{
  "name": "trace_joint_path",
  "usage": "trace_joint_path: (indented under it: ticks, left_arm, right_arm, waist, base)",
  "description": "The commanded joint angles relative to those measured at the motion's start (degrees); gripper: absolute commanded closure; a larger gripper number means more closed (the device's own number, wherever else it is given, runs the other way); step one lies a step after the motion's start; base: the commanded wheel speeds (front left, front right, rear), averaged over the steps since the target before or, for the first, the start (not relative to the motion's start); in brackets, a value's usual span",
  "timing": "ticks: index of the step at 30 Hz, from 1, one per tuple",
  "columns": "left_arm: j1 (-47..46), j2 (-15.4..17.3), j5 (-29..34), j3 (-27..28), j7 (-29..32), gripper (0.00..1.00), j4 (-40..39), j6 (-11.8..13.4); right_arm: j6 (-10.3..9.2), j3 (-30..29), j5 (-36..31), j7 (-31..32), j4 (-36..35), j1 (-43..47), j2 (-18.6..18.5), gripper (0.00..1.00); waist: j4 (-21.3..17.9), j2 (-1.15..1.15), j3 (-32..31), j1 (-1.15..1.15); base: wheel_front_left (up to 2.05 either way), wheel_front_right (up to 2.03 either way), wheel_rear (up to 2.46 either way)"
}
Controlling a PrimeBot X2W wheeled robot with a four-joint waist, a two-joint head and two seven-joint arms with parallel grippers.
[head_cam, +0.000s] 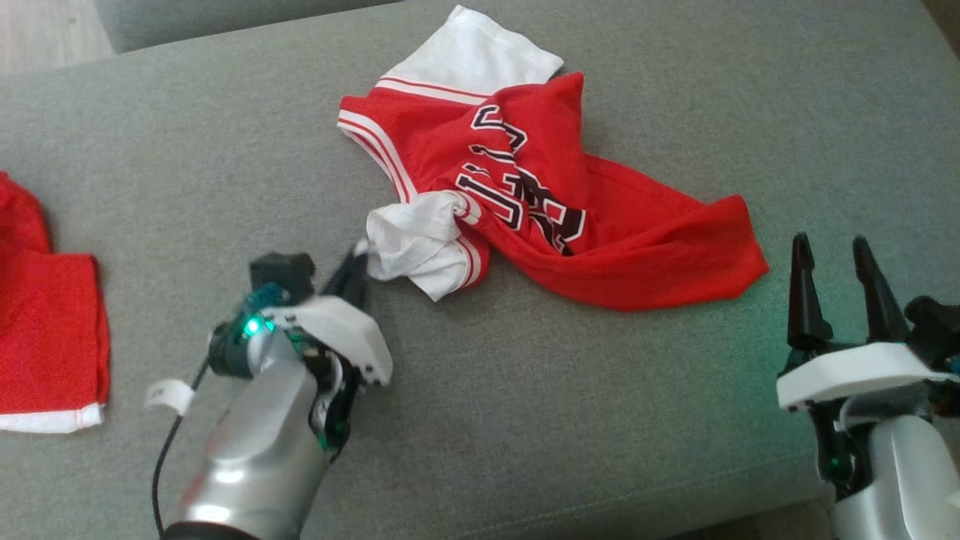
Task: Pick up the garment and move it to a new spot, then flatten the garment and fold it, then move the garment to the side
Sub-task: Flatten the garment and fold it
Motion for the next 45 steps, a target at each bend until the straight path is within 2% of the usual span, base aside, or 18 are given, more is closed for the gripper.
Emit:
trace_joint_path:
  ticks: [1, 6, 12, 18, 25, 41, 42, 44, 45]
  left_arm:
    - [-1.37, 1.17, 0.53, 4.19, -0.75, 1.0, -6.09, 1.64]
    - [2.9, 1.41, 3.11, 9.17, -0.76, 1.0, -16.08, 3.64]
    - [7.74, 1.22, 6.12, 14.23, -0.77, 1.0, -25.74, 4.7]
    - [10.84, 0.96, 7.79, 17.62, -0.77, 1.0, -31.1, 4.99]
    - [12.29, 0.83, 8.02, 16.82, -0.77, 1.0, -31.48, 3.59]
    - [11.13, 0.81, 7.36, 15.14, -0.77, 1.0, -30.86, 3.39]
    - [11.07, 0.81, 7.41, 15.2, -0.77, 1.0, -30.8, 3.37]
    - [10.97, 0.81, 7.53, 15.32, -0.77, 1.0, -30.66, 3.35]
    - [10.93, 0.81, 7.59, 15.39, -0.77, 1.0, -30.59, 3.34]
  right_arm:
    - [-0.05, -0.19, 1.2, 1.11, 0.42, -1.44, -0.19, 0.0]
    - [-0.05, -1.25, 2.18, 2.38, 4.92, -1.41, -0.19, 0.0]
    - [-0.05, -1.65, 2.91, 2.56, 9.55, -2.27, -0.19, 0.0]
    - [-0.05, -1.44, 3.04, 2.25, 13.12, -3.42, -0.19, 0.0]
    - [-0.05, -2.11, 1.97, 1.23, 17.82, -6.96, -0.19, 0.0]
    - [-0.05, -4.48, -1.59, 0.07, 28.26, -12.86, -0.19, 0.0]
    - [-0.05, -4.45, -1.64, -0.1, 28.77, -13.11, -0.19, 0.52]
    - [-0.05, -4.41, -1.6, -0.64, 29.53, -13.6, -0.19, 1.0]
    - [-0.05, -4.41, -1.68, -1.04, 29.76, -13.78, -0.19, 1.0]
  waist:
    - [0.71, 0.0, -0.56, 0.0]
    - [2.21, 0.0, -1.75, 0.0]
    - [3.82, 0.0, -2.77, 0.0]
    - [4.77, 0.0, -3.1, 0.0]
    - [5.39, 0.0, -2.61, 0.0]
    - [6.11, 0.0, -0.81, 0.0]
    - [6.09, 0.0, -0.76, 0.0]
    - [6.0, 0.0, -0.65, 0.0]
    - [5.94, 0.0, -0.64, 0.0]
  base:
    - [0.0, 0.0, 0.0]
    - [0.0, 0.0, 0.0]
    - [0.0, 0.0, 0.0]
    - [0.0, 0.0, 0.0]
    - [0.0, 0.0, 0.0]
    - [0.0, 0.0, 0.0]
    - [0.0, 0.0, 0.0]
    - [0.0, 0.0, 0.0]
    - [0.0, 0.0, 0.0]
